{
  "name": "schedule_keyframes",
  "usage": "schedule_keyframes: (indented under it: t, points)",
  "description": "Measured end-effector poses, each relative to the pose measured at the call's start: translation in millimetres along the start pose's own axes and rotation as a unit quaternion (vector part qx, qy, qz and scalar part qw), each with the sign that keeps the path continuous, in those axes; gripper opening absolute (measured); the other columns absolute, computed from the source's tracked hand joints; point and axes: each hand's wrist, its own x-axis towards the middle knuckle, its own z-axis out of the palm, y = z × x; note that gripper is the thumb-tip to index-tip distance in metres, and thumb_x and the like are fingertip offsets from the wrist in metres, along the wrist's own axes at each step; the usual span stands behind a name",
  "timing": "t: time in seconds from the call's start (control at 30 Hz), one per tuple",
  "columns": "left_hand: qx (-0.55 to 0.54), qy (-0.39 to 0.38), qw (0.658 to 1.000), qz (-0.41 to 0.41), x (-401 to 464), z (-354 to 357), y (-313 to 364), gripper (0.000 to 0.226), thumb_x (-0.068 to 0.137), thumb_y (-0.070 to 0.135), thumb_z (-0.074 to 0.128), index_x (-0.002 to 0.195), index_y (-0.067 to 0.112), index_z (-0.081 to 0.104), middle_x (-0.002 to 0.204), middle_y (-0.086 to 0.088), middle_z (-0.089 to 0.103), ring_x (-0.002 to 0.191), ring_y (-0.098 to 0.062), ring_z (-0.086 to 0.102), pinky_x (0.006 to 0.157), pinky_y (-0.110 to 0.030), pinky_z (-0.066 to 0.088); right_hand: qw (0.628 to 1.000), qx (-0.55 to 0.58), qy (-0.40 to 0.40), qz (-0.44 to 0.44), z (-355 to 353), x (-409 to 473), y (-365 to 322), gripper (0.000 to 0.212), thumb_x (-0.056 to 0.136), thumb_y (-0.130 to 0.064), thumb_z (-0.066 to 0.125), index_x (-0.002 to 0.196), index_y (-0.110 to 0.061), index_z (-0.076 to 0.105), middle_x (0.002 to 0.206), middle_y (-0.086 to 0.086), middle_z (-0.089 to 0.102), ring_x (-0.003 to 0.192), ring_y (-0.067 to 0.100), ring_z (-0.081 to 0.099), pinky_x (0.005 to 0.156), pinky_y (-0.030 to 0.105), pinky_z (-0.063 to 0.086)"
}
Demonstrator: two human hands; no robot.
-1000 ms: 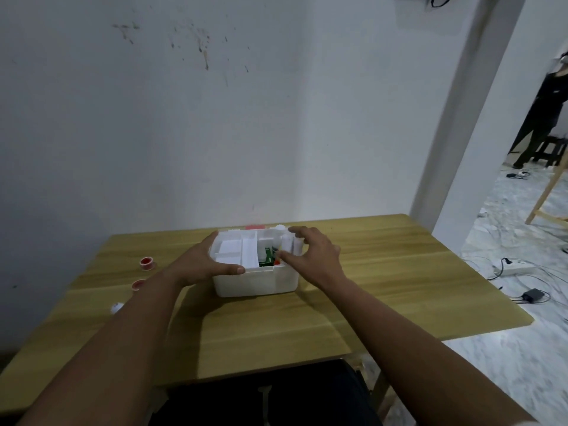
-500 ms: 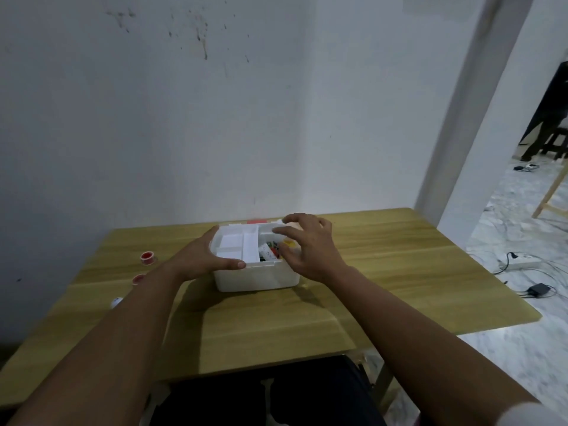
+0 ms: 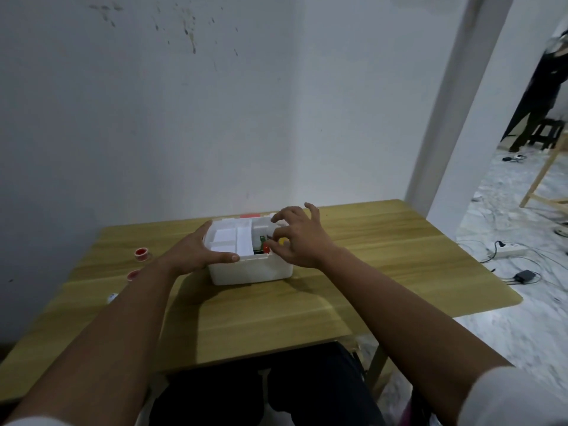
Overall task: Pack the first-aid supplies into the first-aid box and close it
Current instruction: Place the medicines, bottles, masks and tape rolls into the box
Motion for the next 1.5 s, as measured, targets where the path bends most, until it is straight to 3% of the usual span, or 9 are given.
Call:
schedule_keyframes:
  t: [0.13, 0.3, 0.5, 0.6, 0.7, 0.83, 1.0, 1.17, 1.5]
  points:
    - [0.013, -0.001, 1.0, 0.007, -5.2, -1.0, 4.9, 0.118, 0.048, 0.062, 0.091, 0.149, 0.035, 0.036, 0.139, 0.005, 0.051, 0.122, -0.02, 0.05, 0.096, -0.045, 0.053, 0.989, 0.127, 0.027, 0.072, 1.1, -9.4, 5.7, 0.061, 0.081, -0.075, 0.059, 0.124, -0.033, 0.069, 0.136, -0.007, 0.06, 0.13, 0.015, 0.051, 0.111, 0.057, 0.034]
    - [-0.032, 0.071, 0.996, -0.035, -10.7, -4.1, -1.6, 0.132, 0.059, 0.067, 0.083, 0.161, 0.035, 0.007, 0.163, -0.002, 0.031, 0.142, -0.03, 0.039, 0.103, -0.051, 0.05, 0.927, 0.308, -0.124, 0.175, 1.1, -5.9, 7.3, 0.134, 0.056, -0.07, 0.087, 0.163, -0.029, 0.019, 0.167, -0.004, 0.027, 0.149, 0.019, 0.032, 0.118, 0.043, 0.035]
    - [0.036, 0.27, 0.957, -0.095, -42.2, -61.9, -49.1, 0.079, 0.08, 0.062, 0.071, 0.148, 0.028, 0.049, 0.134, 0.006, 0.058, 0.116, -0.02, 0.06, 0.093, -0.043, 0.054, 0.903, 0.36, -0.142, 0.187, 11.2, -2.3, 19.8, 0.125, 0.058, -0.042, 0.099, 0.158, -0.031, 0.027, 0.143, -0.026, 0.045, 0.132, 0.01, 0.046, 0.1, 0.019, 0.041]
    - [0.155, 0.23, 0.95, -0.146, -58.5, -87.6, -77.4, 0.062, 0.081, 0.046, 0.071, 0.138, 0.024, 0.062, 0.132, -0.004, 0.066, 0.107, -0.022, 0.066, 0.09, -0.034, 0.052, 0.898, 0.369, -0.157, 0.183, 16.2, -6.9, 23.1, 0.118, 0.054, -0.044, 0.101, 0.148, -0.048, 0.03, 0.132, -0.029, 0.054, 0.127, 0.014, 0.055, 0.094, 0.023, 0.05]
    - [0.233, 0.162, 0.946, -0.156, -60.9, -92.3, -88.6, 0.05, 0.085, 0.03, 0.074, 0.133, 0.019, 0.067, 0.126, -0.004, 0.07, 0.11, -0.021, 0.065, 0.086, -0.03, 0.049, 0.898, 0.359, -0.155, 0.201, 23.1, -10.3, 24.7, 0.148, 0.043, -0.066, 0.095, 0.163, -0.038, 0.012, 0.152, -0.008, 0.051, 0.131, 0.019, 0.055, 0.108, 0.043, 0.049]
    - [0.259, 0.158, 0.943, -0.136, -51.4, -91.3, -101.9, 0.029, 0.082, 0.033, 0.08, 0.108, 0.021, 0.079, 0.106, -0.002, 0.076, 0.1, -0.019, 0.068, 0.086, -0.036, 0.054, 0.896, 0.367, -0.143, 0.204, 25.7, -12.9, 25.9, 0.147, 0.045, -0.064, 0.095, 0.163, -0.037, 0.012, 0.15, -0.006, 0.053, 0.126, 0.019, 0.058, 0.105, 0.041, 0.052]
    - [0.256, 0.198, 0.942, -0.096, -30.0, -90.8, -109.0, 0.039, 0.079, 0.037, 0.082, 0.114, 0.021, 0.077, 0.106, -0.005, 0.069, 0.095, -0.021, 0.064, 0.08, -0.036, 0.052, 0.895, 0.383, -0.119, 0.198, 33.7, -14.4, 29.9, 0.142, 0.047, -0.06, 0.096, 0.162, -0.04, 0.017, 0.137, -0.014, 0.058, 0.115, 0.01, 0.062, 0.096, 0.034, 0.056]
    - [0.208, 0.207, 0.95, -0.105, -14.5, -101.0, -130.0, 0.078, 0.077, 0.037, 0.084, 0.146, 0.019, 0.052, 0.15, -0.01, 0.05, 0.134, -0.031, 0.049, 0.106, -0.044, 0.043, 0.886, 0.398, -0.118, 0.206, 34.5, -12.3, 37.5, 0.14, 0.048, -0.056, 0.098, 0.162, -0.039, 0.019, 0.139, -0.015, 0.056, 0.103, 0.002, 0.067, 0.083, 0.023, 0.057]
    - [0.175, 0.19, 0.961, -0.097, 1.0, -99.9, -132.1, 0.07, 0.072, 0.035, 0.09, 0.135, 0.018, 0.065, 0.133, -0.006, 0.066, 0.116, -0.022, 0.063, 0.09, -0.034, 0.048, 0.866, 0.434, -0.147, 0.2, 39.3, -7.3, 40.9, 0.141, 0.049, -0.051, 0.099, 0.162, -0.037, 0.016, 0.14, -0.021, 0.054, 0.109, -0.015, 0.058, 0.093, 0.019, 0.053]
